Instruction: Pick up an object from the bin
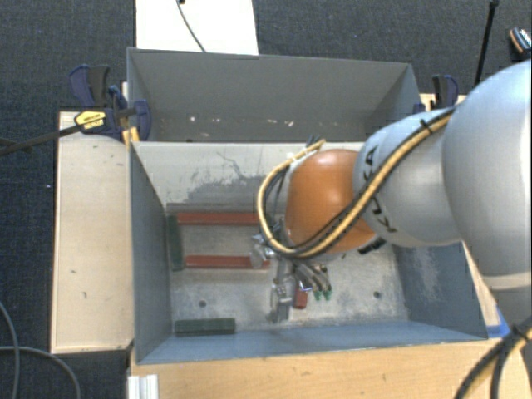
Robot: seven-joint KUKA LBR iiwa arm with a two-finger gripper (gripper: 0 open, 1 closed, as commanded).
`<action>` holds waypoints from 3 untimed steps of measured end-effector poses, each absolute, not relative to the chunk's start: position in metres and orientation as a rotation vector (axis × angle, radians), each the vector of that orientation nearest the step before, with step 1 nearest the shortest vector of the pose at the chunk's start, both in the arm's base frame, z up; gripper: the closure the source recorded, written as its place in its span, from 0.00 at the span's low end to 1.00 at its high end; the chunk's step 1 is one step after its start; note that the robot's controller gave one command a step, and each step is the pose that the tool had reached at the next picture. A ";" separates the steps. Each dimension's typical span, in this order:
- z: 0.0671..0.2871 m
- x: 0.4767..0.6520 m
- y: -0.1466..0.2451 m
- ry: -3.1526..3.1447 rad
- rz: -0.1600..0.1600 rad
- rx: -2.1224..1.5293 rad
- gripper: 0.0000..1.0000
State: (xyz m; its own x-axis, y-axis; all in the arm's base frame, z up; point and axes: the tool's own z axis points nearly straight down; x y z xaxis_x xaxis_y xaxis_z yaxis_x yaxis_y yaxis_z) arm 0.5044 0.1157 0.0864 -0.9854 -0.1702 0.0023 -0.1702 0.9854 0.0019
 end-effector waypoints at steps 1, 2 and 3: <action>0.074 0.560 0.137 -3.120 -0.002 0.415 0.00; 0.073 0.558 0.136 -3.118 -0.002 0.406 1.00; 0.252 0.531 0.132 -3.112 -0.001 0.498 1.00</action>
Offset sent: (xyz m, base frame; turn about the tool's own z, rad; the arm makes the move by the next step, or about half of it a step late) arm 0.0530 0.0203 -0.0134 -0.0939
